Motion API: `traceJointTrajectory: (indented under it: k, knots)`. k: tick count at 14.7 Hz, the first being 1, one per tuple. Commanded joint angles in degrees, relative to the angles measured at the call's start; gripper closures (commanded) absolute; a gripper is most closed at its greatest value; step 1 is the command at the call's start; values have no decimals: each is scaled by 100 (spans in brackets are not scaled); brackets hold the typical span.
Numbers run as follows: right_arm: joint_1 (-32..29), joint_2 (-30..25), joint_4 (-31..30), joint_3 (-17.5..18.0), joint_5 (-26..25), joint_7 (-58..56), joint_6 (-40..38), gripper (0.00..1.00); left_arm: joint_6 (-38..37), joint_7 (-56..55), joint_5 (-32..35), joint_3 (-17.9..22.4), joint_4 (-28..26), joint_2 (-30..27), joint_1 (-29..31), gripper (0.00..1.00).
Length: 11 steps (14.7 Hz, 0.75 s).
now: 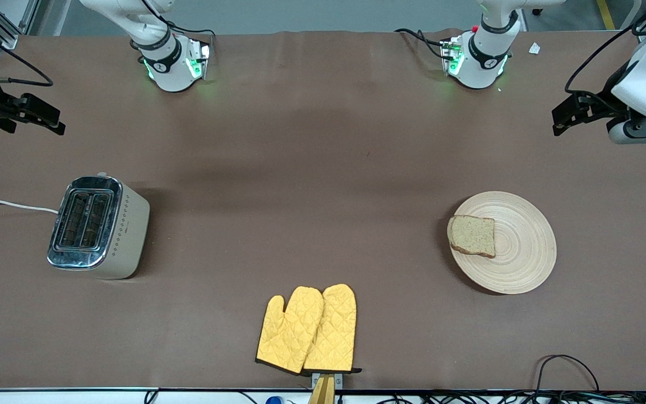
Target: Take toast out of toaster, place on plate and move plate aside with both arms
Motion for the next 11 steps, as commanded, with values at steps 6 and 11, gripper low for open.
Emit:
traceJointTrajectory:
  k: [6,11]
  knots:
    - [-200,48,74,15,-51,-527,87,0,-124,313,-80,99,67,-137,26,0]
    - [-200,48,74,15,-51,-527,78,0,-133,639,-89,152,173,-102,237,0]
